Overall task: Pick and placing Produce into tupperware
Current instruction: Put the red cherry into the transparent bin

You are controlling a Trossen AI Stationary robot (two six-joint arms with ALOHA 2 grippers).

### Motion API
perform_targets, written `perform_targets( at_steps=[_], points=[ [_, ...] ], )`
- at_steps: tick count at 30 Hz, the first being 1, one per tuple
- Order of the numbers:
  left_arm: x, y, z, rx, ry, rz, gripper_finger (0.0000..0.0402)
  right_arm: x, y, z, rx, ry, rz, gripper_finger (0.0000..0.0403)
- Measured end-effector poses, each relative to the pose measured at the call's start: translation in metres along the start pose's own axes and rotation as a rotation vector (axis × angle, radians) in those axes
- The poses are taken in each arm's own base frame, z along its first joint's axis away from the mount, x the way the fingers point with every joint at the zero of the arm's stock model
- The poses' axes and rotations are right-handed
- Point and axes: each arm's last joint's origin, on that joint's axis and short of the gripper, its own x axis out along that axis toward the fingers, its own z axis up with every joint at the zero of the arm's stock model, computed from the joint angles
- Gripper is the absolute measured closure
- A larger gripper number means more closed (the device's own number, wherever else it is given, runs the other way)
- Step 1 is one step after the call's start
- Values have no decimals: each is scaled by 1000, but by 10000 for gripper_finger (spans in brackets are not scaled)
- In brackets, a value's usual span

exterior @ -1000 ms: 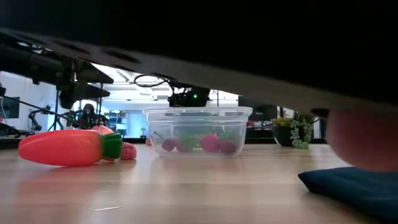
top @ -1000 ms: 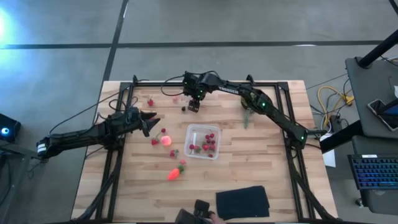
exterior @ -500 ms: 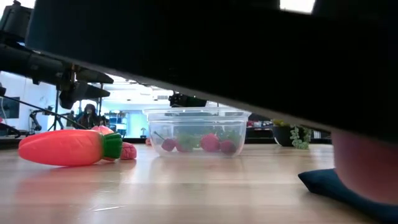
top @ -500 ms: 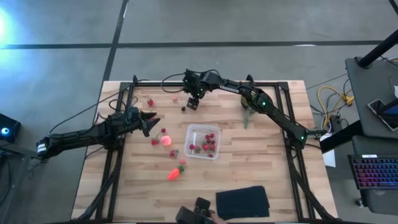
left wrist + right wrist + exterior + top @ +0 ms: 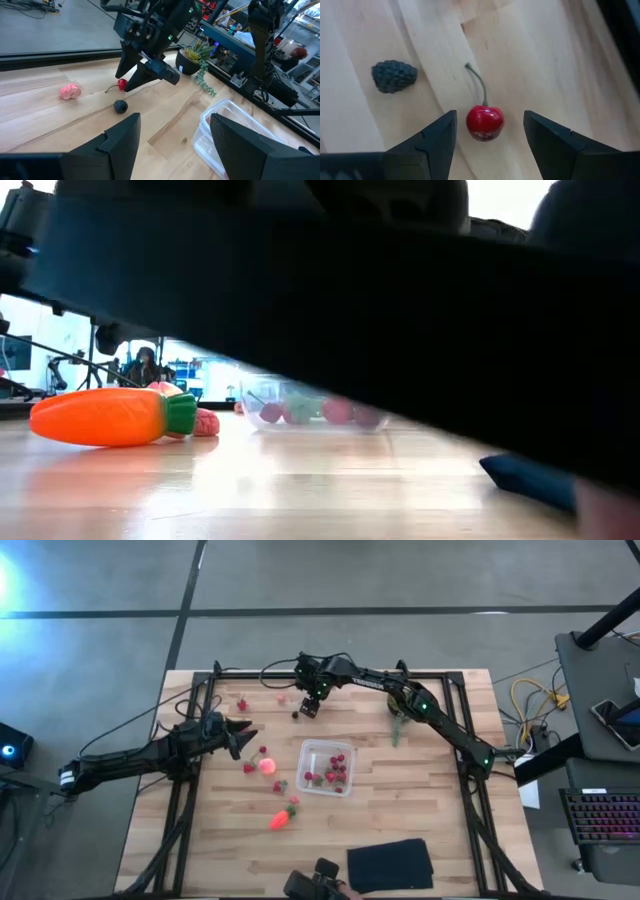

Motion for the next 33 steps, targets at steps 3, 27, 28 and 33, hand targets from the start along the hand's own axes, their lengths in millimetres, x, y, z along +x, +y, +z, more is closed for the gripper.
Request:
perform_targets(
  at_steps=[3, 27, 28, 33],
  points=[
    [0, 0, 0, 0, 0, 0, 175, 0, 0, 0, 32, -1, 20, 185],
    [0, 0, 0, 0, 0, 0, 175, 0, 0, 0, 70, -1, 3, 276],
    [0, 0, 0, 0, 0, 0, 175, 0, 0, 0, 70, -2, 3, 276],
    [0, 0, 0, 0, 0, 0, 175, 0, 0, 1, 107, -15, 0, 277]
  ],
)
